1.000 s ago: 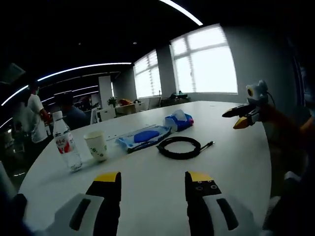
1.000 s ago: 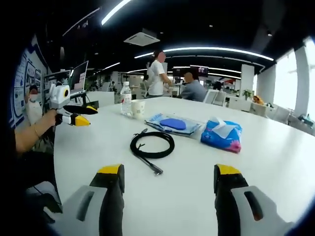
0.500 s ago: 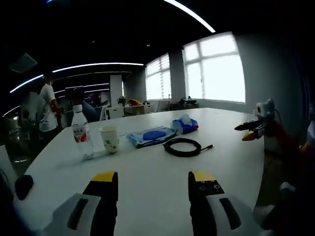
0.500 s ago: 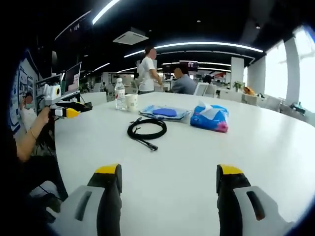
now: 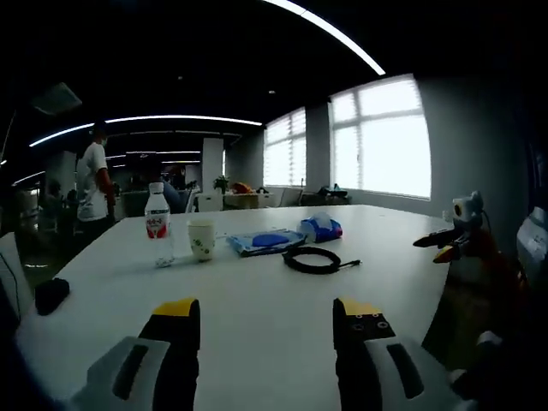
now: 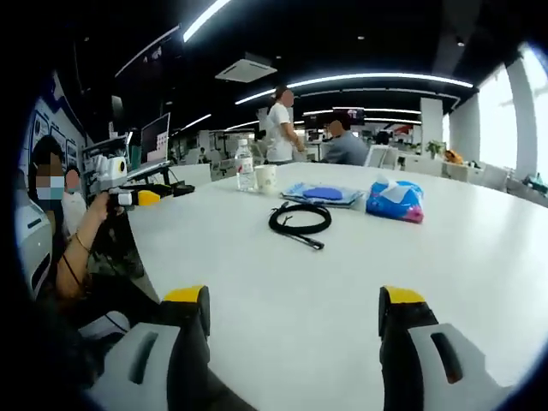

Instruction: Arrange the tabletop items into an orderly group along one side of the table until the central work area is clear of visible clutter.

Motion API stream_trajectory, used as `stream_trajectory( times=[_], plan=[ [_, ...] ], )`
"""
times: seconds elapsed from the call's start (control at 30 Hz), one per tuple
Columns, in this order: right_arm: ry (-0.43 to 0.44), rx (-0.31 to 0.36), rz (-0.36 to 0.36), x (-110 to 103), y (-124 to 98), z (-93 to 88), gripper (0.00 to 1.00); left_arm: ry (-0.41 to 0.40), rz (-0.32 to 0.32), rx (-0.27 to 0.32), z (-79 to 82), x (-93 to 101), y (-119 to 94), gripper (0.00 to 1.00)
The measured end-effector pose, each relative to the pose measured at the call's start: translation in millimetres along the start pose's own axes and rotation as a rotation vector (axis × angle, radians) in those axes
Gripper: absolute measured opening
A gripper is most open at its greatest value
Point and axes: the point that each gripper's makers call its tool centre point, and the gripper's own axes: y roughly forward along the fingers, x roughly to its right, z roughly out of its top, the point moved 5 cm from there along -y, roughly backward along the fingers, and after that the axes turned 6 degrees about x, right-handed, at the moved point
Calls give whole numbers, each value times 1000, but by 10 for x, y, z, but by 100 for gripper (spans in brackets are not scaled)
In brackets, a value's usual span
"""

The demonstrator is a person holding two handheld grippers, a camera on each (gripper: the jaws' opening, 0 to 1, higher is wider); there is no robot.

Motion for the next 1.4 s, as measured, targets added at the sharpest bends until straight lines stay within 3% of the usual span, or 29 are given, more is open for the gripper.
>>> stream_trajectory(
  times=[0.13,0.2,0.27,0.5,0.63,0.73,0.87,1.0,1.03,1.07,1.13,1.17,1.2,1.23,1.3,1.4],
  plan=[
    [1,-4,-18,-8,2,-7,85,-15,12,-5,-68,69,-56,69],
    [-27,-44,-77,61,4,-69,88,-8,11,-16,-94,116,-52,71],
    [-59,-67,-123,114,12,-113,89,28,53,-8,-91,118,-50,73],
    [-28,-5,-108,85,-38,-72,97,8,53,44,-24,264,-1,91],
    [4,48,-119,116,-65,-3,98,1,57,31,-51,378,45,96],
    [87,112,-93,96,-52,69,100,-8,60,33,-38,462,49,99],
    [190,194,-42,45,-87,138,99,-78,39,94,13,611,51,99],
    [305,260,37,-25,-147,187,97,-89,-21,120,18,835,58,99],
    [328,263,79,-76,-184,175,95,-102,-34,152,41,918,73,96],
    [304,261,75,-85,-196,148,93,-109,-78,236,78,1085,132,91],
    [281,236,19,-36,-168,90,91,-155,-38,330,104,1148,231,82],
    [245,239,-74,98,-91,31,90,-134,-24,385,116,1203,329,82],
    [221,245,-117,175,-37,-9,90,-159,-22,403,102,1264,427,84],
    [223,222,-160,251,27,-101,89,-179,-70,368,27,1419,580,86],
    [228,218,-178,309,97,-185,88,-162,-116,311,-100,1653,808,81],
    [242,321,-276,539,229,-235,89,-95,-164,279,-281,2055,1148,58]
  ],
)
